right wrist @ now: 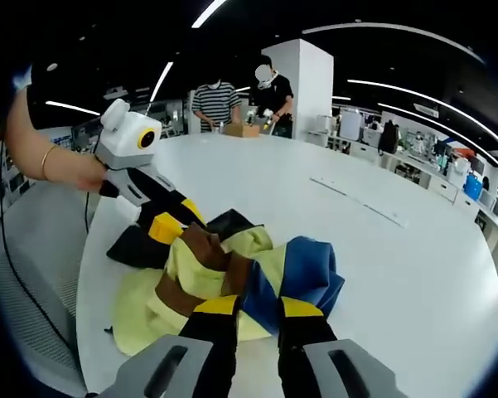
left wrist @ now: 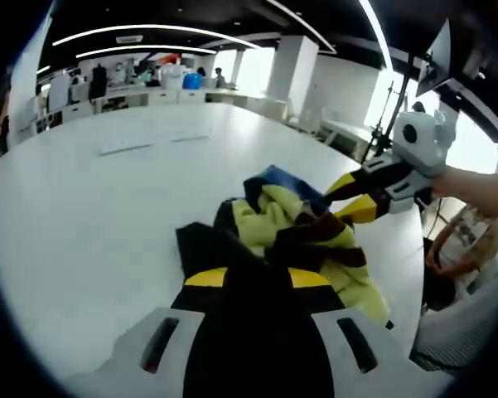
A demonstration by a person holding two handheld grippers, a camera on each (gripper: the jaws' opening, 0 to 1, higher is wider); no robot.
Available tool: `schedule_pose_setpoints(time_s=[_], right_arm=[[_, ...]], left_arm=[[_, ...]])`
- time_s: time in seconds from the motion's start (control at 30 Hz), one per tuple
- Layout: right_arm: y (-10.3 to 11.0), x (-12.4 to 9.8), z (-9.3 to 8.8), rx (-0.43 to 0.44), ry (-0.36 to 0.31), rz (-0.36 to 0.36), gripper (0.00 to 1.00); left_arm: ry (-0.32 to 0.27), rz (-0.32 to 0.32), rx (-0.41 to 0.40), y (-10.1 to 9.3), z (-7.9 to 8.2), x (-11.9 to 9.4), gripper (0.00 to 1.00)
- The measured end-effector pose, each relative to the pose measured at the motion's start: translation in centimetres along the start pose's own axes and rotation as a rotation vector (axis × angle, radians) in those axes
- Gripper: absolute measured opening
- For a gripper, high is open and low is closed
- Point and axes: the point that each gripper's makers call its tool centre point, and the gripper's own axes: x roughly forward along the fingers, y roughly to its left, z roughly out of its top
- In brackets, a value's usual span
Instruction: Fold the garment on the visible template until the final outline fits inside the template.
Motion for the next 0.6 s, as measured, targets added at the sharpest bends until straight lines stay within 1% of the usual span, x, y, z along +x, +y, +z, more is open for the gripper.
schedule_pose_setpoints(time_s=[0.07, 0.17, 0.27, 0.33, 0.4, 0.43, 0.47, 0.53, 0.6], right_arm=[[-0.1, 0.2, -0.3, -0.007, 0.011, -0.005, 0.11], [-0.2, 0.4, -0.3, -0.007, 0.014, -0.012, 0.06], [-0.6, 0.7, -0.6, 0.005, 0.023, -0.027, 0.03], [-0.5, 0.8, -0.7, 0.011, 0.026, -0.024, 0.02], [-0.4, 1.0, -0.8, 0.01, 0.03, -0.022, 0.01], [-0.3, 1.1, -0.9, 0.006, 0.033, -0.021, 0.01], [-0.2, 1.2, -1.1, -0.004, 0.04, -0.02, 0.0], [-0.2, 1.4, -1.5, -0.031, 0.048, -0.025, 0.0], [-0.2, 1.2, -1.5, -0.022, 0.042, -0.029, 0.0]], left_arm=[[0.014, 0.003, -0.005, 0.0, -0.3, 0.2, 0.2], [0.037, 0.009, -0.015, 0.1, -0.8, 0.6, 0.18], [0.043, 0.015, -0.018, 0.1, -1.0, 0.7, 0.17], [0.052, 0.02, -0.021, 0.2, -1.2, 0.7, 0.16], [0.067, 0.028, -0.026, 0.4, -1.5, 0.7, 0.12], [0.093, 0.029, -0.037, 0.3, -1.9, 0.7, 0.07], [0.105, 0.031, -0.041, 0.3, -2.0, 0.7, 0.02], [0.101, 0.04, -0.032, 0.5, -2.0, 0.6, 0.0], [0.102, 0.042, -0.039, 0.4, -1.9, 0.3, 0.0]])
